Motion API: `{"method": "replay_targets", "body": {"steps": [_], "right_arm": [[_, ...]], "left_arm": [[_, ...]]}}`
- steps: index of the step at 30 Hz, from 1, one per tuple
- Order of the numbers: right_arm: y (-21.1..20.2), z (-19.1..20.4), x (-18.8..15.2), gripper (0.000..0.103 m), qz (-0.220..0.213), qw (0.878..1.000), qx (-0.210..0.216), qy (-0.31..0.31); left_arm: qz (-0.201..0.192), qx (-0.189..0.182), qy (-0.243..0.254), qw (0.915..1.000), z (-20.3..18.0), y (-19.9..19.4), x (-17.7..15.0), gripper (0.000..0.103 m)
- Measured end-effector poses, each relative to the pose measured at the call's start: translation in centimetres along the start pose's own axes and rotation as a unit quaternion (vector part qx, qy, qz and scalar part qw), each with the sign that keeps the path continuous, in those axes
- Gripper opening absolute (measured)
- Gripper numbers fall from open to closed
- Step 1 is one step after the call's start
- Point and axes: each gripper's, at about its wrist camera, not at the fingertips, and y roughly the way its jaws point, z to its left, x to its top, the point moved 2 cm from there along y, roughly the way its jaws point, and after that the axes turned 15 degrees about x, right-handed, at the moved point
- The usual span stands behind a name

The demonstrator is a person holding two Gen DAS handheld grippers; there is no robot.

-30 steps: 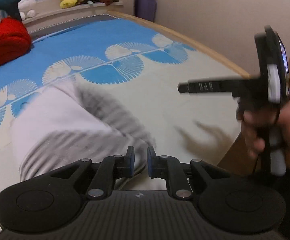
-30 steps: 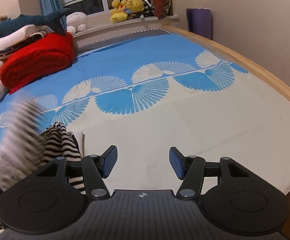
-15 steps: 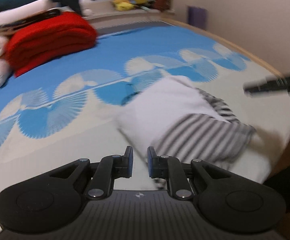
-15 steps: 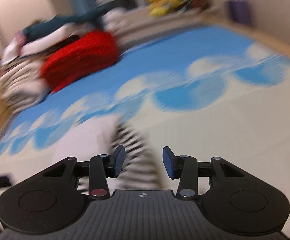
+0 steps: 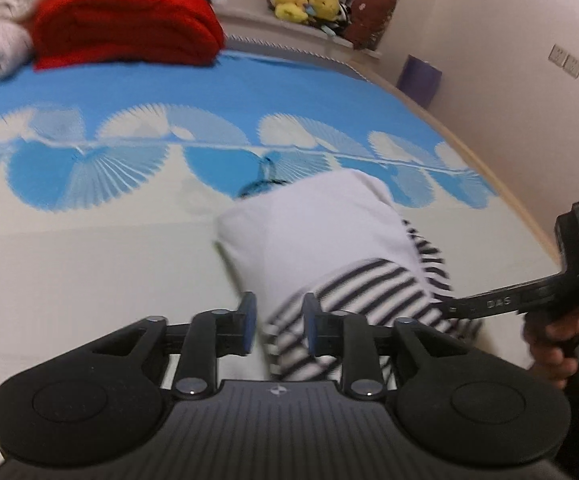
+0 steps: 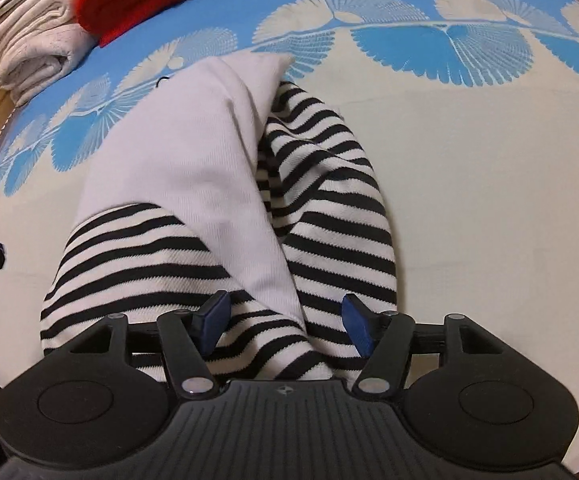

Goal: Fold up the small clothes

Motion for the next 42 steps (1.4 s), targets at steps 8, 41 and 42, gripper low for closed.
{"method": "replay_targets", "body": {"steps": [8, 41, 42], "right_arm": [[-6.5, 0.5, -1.0, 0.002, -0.090, 0.992, 0.084, -0.031], [-2.0, -4.5, -2.7, 0.002, 0.059, 0.993, -0.096, -0.032], [-2.0, -4.4, -2.7, 0.002, 0.059, 0.993, -0.095, -0.031]], "left_arm": [[0.014, -0.026, -0.001, 0.9995, -3.6, 1.0, -1.0, 0.039], [0.127, -0.046, -0.058, 0.9891, -2.2, 6.7, 0.7, 0.083], [0.134, -0.048, -0.085, 0.9861, -1.4, 7.9, 1.3, 0.083]]}}
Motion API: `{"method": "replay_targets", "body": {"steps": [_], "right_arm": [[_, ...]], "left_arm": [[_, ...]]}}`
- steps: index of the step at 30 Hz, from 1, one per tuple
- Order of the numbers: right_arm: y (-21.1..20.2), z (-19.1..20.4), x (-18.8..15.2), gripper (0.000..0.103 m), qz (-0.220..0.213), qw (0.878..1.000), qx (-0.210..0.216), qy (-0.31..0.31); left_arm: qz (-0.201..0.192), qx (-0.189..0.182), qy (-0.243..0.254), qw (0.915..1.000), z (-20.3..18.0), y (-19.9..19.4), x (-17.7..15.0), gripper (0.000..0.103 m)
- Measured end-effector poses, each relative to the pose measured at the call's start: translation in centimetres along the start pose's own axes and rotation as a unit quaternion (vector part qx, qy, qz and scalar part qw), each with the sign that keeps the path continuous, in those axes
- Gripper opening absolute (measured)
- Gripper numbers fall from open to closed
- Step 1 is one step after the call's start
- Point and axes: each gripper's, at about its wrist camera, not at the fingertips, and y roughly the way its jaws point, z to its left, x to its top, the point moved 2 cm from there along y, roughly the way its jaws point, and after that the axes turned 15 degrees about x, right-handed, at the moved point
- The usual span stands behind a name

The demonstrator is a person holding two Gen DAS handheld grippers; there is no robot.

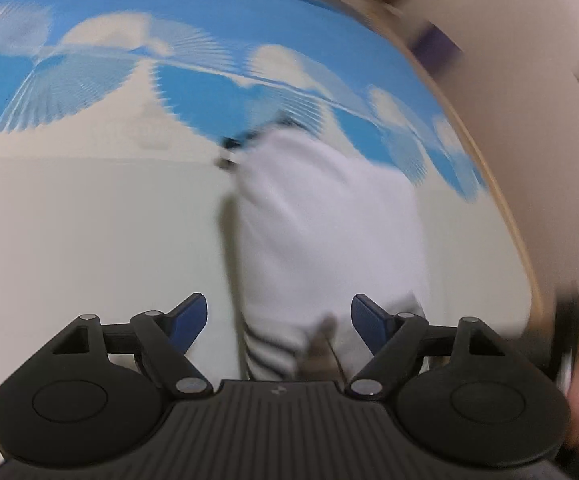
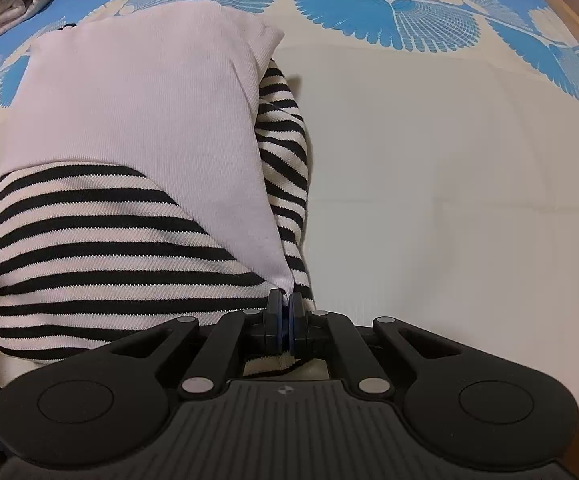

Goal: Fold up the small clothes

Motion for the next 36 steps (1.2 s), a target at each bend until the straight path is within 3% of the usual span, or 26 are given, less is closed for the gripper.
{"method": "replay_targets", "body": {"steps": [3, 4, 5, 8, 9, 11, 12, 14, 15, 16, 17, 18, 19, 21, 24, 27, 30, 33, 36], "right_arm": [[-0.5, 0.3, 0.1, 0.007, -0.007, 1.000, 0.027, 0.013], [-1.2, 0.2, 0.4, 0.015, -0.027, 0.999, 0.038, 0.026], [-2.1, 0.0, 0.7, 0.029, -0.053, 0.996, 0.053, 0.041], [-4.8, -0.7, 1.7, 0.049, -0.150, 0.977, 0.118, 0.091], [-4.9, -0.8, 2.1, 0.051, -0.163, 0.973, 0.127, 0.101], [-4.0, -0.8, 2.5, 0.065, -0.156, 0.972, 0.133, 0.116], [-3.2, -0.8, 2.7, 0.066, -0.139, 0.973, 0.135, 0.122], [-1.0, -0.2, 3.2, 0.066, -0.092, 0.981, 0.126, 0.119], [-0.2, 0.3, 3.4, 0.066, -0.077, 0.985, 0.111, 0.109], [0.3, 0.7, 3.7, 0.063, -0.067, 0.988, 0.096, 0.099], [0.6, 1.1, 3.9, 0.044, -0.064, 0.989, 0.094, 0.096], [0.7, 1.3, 4.2, 0.033, -0.065, 0.987, 0.106, 0.100], [0.7, 1.5, 4.5, 0.014, -0.070, 0.985, 0.114, 0.106], [0.5, 2.1, 5.0, 0.010, -0.080, 0.984, 0.122, 0.105], [0.1, 4.0, 6.0, 0.008, -0.100, 0.977, 0.163, 0.089], [0.1, 6.7, 7.0, 0.006, -0.121, 0.971, 0.196, 0.056], [1.3, 8.7, 7.7, 0.005, -0.117, 0.971, 0.204, 0.038], [2.4, 9.8, 8.4, 0.005, -0.110, 0.978, 0.176, 0.017], [3.7, 9.6, 8.2, 0.005, -0.082, 0.985, 0.150, 0.027]], "left_arm": [[0.032, -0.047, -0.054, 0.9969, 1.6, 3.2, 1.4, 0.083], [0.048, -0.053, -0.062, 0.9955, 1.8, 4.5, 1.4, 0.083], [0.061, -0.054, -0.070, 0.9942, 1.9, 5.5, 1.5, 0.084], [0.082, -0.072, -0.103, 0.9887, 2.2, 7.9, 1.5, 0.085], [0.083, -0.082, -0.108, 0.9872, 2.1, 8.4, 1.6, 0.085], [0.083, -0.094, -0.116, 0.9853, 1.8, 9.1, 1.5, 0.085], [0.083, -0.096, -0.119, 0.9848, 1.5, 9.3, 1.5, 0.085], [0.078, -0.093, -0.119, 0.9855, 1.2, 9.7, 1.9, 0.083], [0.073, -0.090, -0.114, 0.9866, 0.9, 9.7, 2.0, 0.075], [0.068, -0.089, -0.106, 0.9880, 0.8, 9.5, 2.1, 0.061], [0.062, -0.086, -0.092, 0.9902, 0.5, 8.9, 2.5, 0.054], [0.052, -0.086, -0.075, 0.9921, 0.2, 8.1, 3.0, 0.044], [0.038, -0.092, -0.060, 0.9932, -0.1, 7.2, 3.7, 0.041], [-0.005, -0.096, -0.038, 0.9947, -0.1, 4.8, 5.2, 0.040], [-0.051, -0.059, -0.028, 0.9966, 2.0, 2.0, 7.3, 0.042], [-0.052, -0.002, -0.025, 0.9983, 5.4, 1.4, 8.1, 0.055], [-0.044, 0.048, -0.051, 0.9965, 8.5, 1.1, 8.0, 0.056], [-0.057, 0.038, -0.026, 0.9973, 8.6, -0.5, 7.4, 0.056], [-0.038, 0.037, 0.054, 0.9971, 6.5, 0.2, 5.6, 0.056]]}}
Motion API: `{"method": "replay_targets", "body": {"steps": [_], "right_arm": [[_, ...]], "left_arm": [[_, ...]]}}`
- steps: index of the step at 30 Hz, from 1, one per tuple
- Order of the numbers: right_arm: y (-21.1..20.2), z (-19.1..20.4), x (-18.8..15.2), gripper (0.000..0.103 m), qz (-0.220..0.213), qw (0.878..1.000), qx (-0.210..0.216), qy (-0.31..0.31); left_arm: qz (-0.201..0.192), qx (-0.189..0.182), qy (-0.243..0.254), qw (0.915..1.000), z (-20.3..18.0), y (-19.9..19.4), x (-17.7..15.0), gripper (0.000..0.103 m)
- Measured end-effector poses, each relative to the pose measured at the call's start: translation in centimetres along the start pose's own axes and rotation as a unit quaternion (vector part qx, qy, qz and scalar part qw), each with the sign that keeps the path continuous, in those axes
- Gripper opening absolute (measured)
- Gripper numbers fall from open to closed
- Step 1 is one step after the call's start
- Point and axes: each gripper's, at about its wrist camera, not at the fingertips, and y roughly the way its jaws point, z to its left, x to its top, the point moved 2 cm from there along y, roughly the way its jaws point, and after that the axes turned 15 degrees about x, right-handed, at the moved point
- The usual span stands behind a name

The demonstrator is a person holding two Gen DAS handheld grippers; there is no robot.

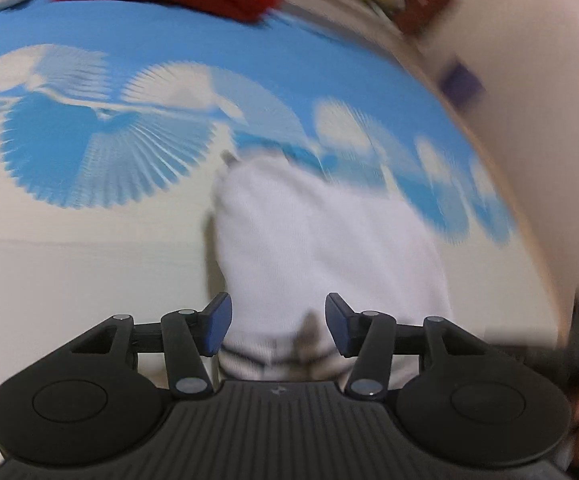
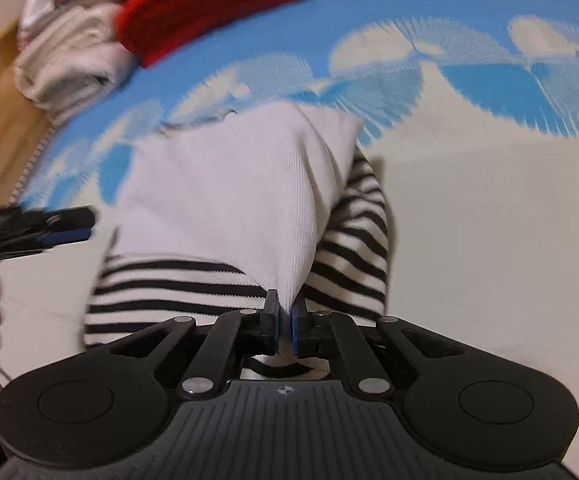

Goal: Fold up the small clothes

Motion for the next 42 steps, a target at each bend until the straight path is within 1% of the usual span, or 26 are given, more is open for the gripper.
{"method": "replay_targets", "body": {"steps": [2, 3, 5, 6, 7, 9, 10, 11, 12, 13, 14, 15, 16, 17, 19, 21, 22, 24, 25, 26, 28, 30, 32, 35, 39, 42], "right_arm": [[0.4, 0.1, -0.1, 0.005, 0.001, 1.000, -0.009, 0.001], [0.6, 0.0, -0.1, 0.005, 0.002, 1.000, -0.011, 0.001], [1.0, 0.0, -0.3, 0.005, 0.005, 1.000, -0.015, 0.002], [1.1, 0.2, -0.4, 0.005, 0.004, 1.000, -0.021, -0.001], [1.1, 0.3, -0.4, 0.005, 0.002, 1.000, -0.024, -0.004], [1.0, 0.5, -0.3, 0.005, -0.005, 1.000, -0.018, -0.002], [0.9, 0.6, -0.4, 0.007, -0.007, 1.000, -0.011, -0.004], [0.9, 0.7, -0.5, 0.009, -0.005, 1.000, -0.010, -0.011], [0.9, 0.6, -0.7, 0.013, 0.003, 1.000, -0.018, -0.022], [1.1, 0.3, -0.9, 0.029, 0.020, 0.998, -0.045, -0.035], [1.3, 0.0, -1.3, 0.042, 0.038, 0.995, -0.076, -0.044], [1.3, -0.4, -1.7, 0.041, 0.048, 0.993, -0.097, -0.046], [0.8, -0.6, -1.9, 0.041, 0.044, 0.992, -0.109, -0.042], [0.1, -0.5, -1.9, 0.037, 0.032, 0.992, -0.116, -0.041], [-1.9, 0.1, -2.1, 0.037, -0.002, 0.985, -0.159, -0.064], [-4.6, 1.2, -2.5, 0.037, -0.049, 0.973, -0.205, -0.095], [-5.8, 1.8, -2.8, 0.039, -0.070, 0.968, -0.215, -0.105], [-8.4, 3.2, -3.6, 0.042, -0.113, 0.965, -0.206, -0.115], [-9.6, 4.2, -4.1, 0.052, -0.131, 0.965, -0.195, -0.120], [-10.7, 5.2, -5.0, 0.066, -0.148, 0.963, -0.186, -0.128], [-12.7, 7.2, -7.1, 0.080, -0.181, 0.957, -0.173, -0.150], [-14.3, 9.0, -9.2, 0.082, -0.206, 0.951, -0.157, -0.170], [-15.5, 10.1, -11.2, 0.084, -0.217, 0.950, -0.137, -0.176], [-16.2, 11.0, -13.5, 0.084, -0.224, 0.950, -0.130, -0.174], [-16.0, 11.1, -15.1, 0.084, -0.214, 0.958, -0.119, -0.149], [-15.1, 11.2, -15.4, 0.084, -0.202, 0.957, -0.131, -0.160]], "left_arm": [[0.008, 0.046, 0.067, 0.9967, -1.2, 1.8, -1.5, 0.064], [0.003, 0.062, 0.081, 0.9948, -1.2, 2.3, -2.0, 0.070], [0.003, 0.059, 0.061, 0.9964, -0.5, 1.6, -2.2, 0.067], [0.001, 0.056, 0.051, 0.9971, -0.5, 0.6, -2.1, 0.057], [-0.010, 0.050, 0.055, 0.9972, -0.6, -0.7, -2.2, 0.054], [-0.038, 0.020, 0.088, 0.9952, -1.3, -2.8, -3.3, 0.055], [-0.028, 0.018, 0.112, 0.9932, -1.9, -2.2, -3.8, 0.057], [-0.005, 0.042, 0.141, 0.9891, -2.2, -0.7, -4.6, 0.061], [0.010, 0.077, 0.158, 0.9844, -2.1, 0.7, -5.4, 0.079], [0.015, 0.093, 0.144, 0.9851, -1.6, 1.3, -5.5, 0.085], [0.024, 0.086, 0.113, 0.9896, -1.2, 0.9, -5.0, 0.084], [0.028, 0.083, 0.082, 0.9928, -0.8, 0.1, -4.5, 0.081], [0.017, 0.089, 0.065, 0.9938, -0.8, -1.1, -4.1, 0.078], [-0.008, 0.100, 0.057, 0.9934, -0.9, -2.5, -3.8, 0.078], [-0.059, 0.126, 0.052, 0.9890, -1.3, -5.8, -3.8, 0.084], [-0.091, 0.131, 0.053, 0.9857, -2.1, -9.1, -4.5, 0.087], [-0.103, 0.133, 0.054, 0.9843, -2.8, -10.3, -4.9, 0.089], [-0.133, 0.145, 0.049, 0.9792, -4.0, -13.1, -6.2, 0.093], [-0.145, 0.153, 0.046, 0.9763, -4.5, -14.1, -7.1, 0.093], [-0.156, 0.160, 0.043, 0.9737, -5.0, -15.5, -7.9, 0.093], [-0.174, 0.173, 0.032, 0.9688, -6.3, -17.5, -9.8, 0.093], [-0.182, 0.169, 0.024, 0.9684, -7.3, -19.2, -11.5, 0.093], [-0.174, 0.173, 0.013, 0.9694, -8.3, -20.4, -13.0, 0.093], [-0.171, 0.161, 0.005, 0.9720, -9.2, -21.0, -14.9, 0.093], [-0.182, 0.174, 0.000, 0.9678, -9.7, -19.4, -17.3, 0.093], [-0.162, 0.192, -0.009, 0.9679, -9.3, -17.5, -17.8, 0.093]]}}
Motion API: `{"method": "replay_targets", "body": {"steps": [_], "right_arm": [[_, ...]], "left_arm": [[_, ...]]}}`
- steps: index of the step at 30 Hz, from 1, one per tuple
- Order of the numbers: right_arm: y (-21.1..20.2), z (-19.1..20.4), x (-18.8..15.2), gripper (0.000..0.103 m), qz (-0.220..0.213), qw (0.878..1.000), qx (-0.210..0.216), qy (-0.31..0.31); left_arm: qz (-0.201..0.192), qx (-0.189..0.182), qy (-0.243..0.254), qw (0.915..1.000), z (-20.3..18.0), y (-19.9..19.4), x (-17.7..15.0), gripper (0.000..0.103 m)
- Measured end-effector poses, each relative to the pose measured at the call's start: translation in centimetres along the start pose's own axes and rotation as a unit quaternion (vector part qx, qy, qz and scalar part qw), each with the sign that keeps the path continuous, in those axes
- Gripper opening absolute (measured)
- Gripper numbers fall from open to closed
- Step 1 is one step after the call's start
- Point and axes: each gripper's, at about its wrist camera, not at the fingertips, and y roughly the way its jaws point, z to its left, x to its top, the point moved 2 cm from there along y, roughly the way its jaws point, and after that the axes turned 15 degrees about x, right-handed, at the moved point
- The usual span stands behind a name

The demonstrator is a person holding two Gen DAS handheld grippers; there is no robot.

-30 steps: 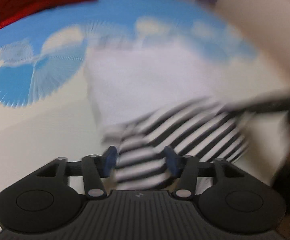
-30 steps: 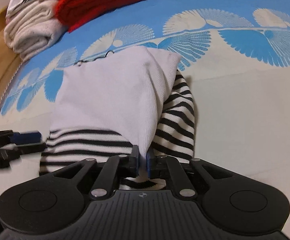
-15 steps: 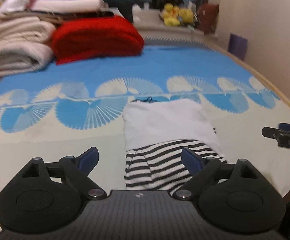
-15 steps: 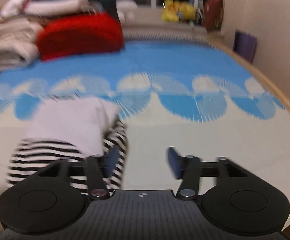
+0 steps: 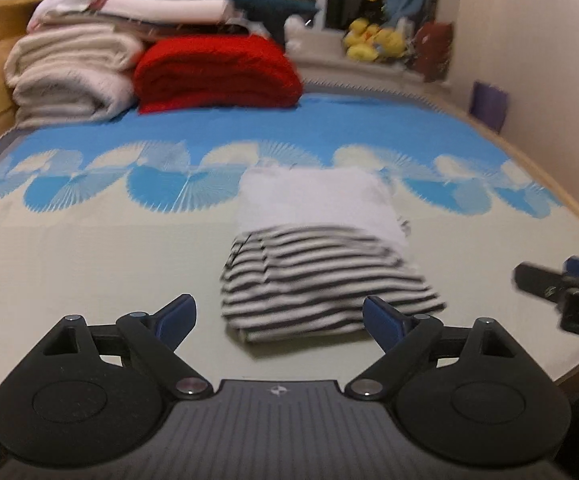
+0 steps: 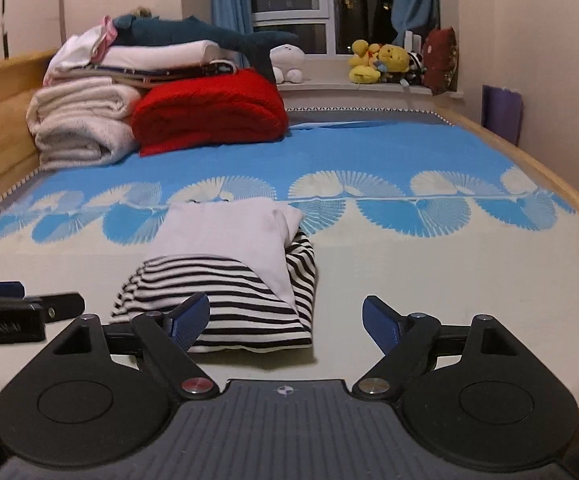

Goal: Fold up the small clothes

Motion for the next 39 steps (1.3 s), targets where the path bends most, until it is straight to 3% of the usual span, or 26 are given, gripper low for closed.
{"method": "replay_targets", "body": {"steps": [8, 16, 39], "right_arm": [[2.1, 0.3, -0.4, 0.084, 0.009, 1.000, -0.008, -0.010], [3.3, 1.6, -0.4, 0.084, 0.010, 1.000, 0.015, -0.017], [3.8, 3.3, -0.4, 0.085, 0.011, 0.998, 0.031, -0.047]], "left_arm": [[0.014, -0.002, -0.013, 0.9998, 0.8, 1.6, -0.1, 0.093], [0.010, -0.004, -0.018, 0.9998, 0.9, 1.6, 0.0, 0.093], [0.011, -0.022, -0.005, 0.9997, 0.1, 1.9, -0.6, 0.093]]}}
